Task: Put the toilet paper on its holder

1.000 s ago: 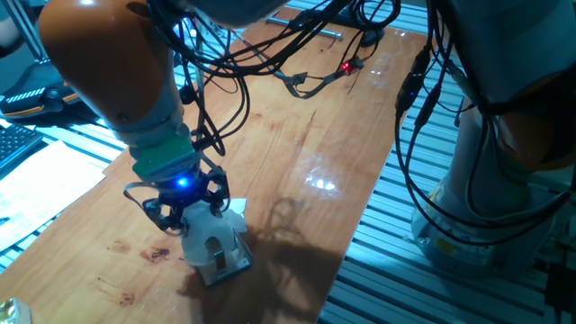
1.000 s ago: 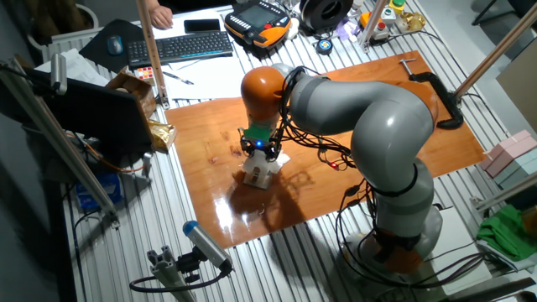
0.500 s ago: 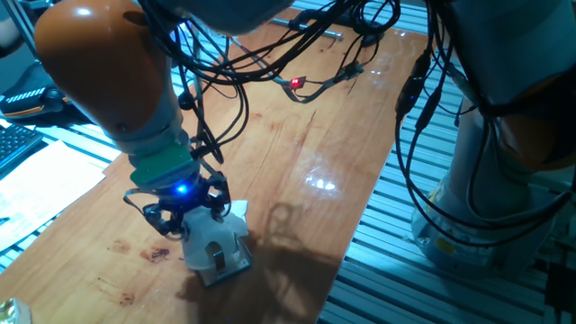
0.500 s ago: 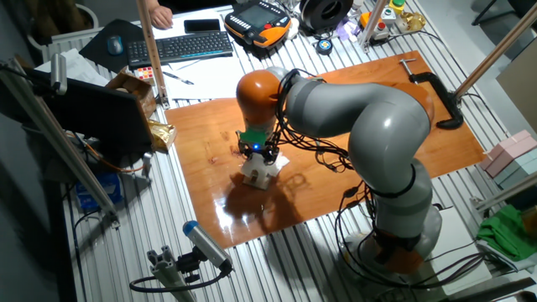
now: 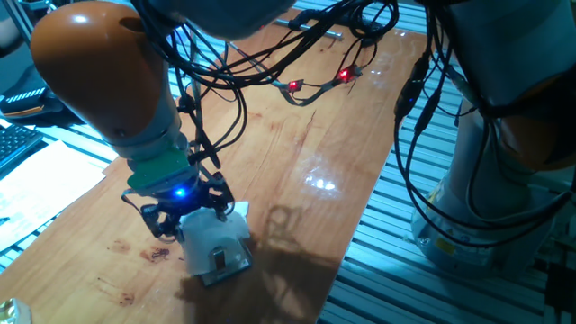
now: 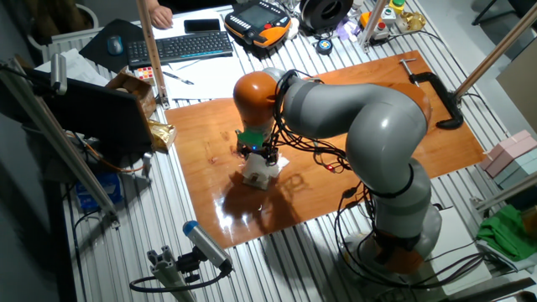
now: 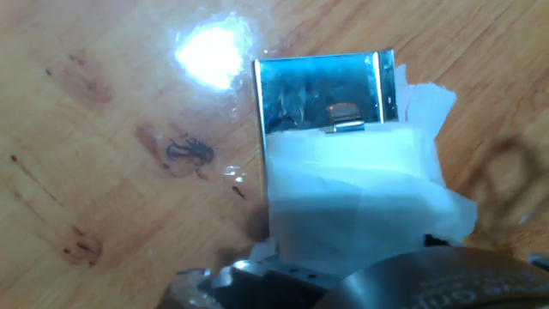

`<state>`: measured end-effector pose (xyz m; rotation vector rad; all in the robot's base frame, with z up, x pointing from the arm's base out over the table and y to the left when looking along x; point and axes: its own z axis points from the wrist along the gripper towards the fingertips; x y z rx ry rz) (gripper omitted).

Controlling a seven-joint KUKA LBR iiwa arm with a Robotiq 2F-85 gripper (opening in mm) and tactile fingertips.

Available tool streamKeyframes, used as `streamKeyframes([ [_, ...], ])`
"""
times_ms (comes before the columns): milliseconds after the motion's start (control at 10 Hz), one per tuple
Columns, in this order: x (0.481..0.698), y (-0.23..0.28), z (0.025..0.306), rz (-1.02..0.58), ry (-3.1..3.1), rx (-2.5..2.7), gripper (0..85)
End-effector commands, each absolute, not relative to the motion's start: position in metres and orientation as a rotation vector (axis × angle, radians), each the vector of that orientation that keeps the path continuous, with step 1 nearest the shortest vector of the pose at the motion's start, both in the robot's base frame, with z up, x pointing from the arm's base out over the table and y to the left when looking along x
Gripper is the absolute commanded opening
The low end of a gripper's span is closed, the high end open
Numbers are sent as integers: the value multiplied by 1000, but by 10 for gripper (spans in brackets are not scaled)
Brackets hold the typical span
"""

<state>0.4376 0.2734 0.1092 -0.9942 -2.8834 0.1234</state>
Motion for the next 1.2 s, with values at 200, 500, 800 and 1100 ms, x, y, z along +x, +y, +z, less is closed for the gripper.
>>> streamKeyframes([
  [200, 454, 261, 124, 107, -2859, -925, 850],
  [500, 474, 237, 136, 88, -2881, -846, 800],
  [800, 480, 223, 132, 121, -2939, -805, 777],
  [1100, 491, 198, 138, 129, -2957, -726, 727],
])
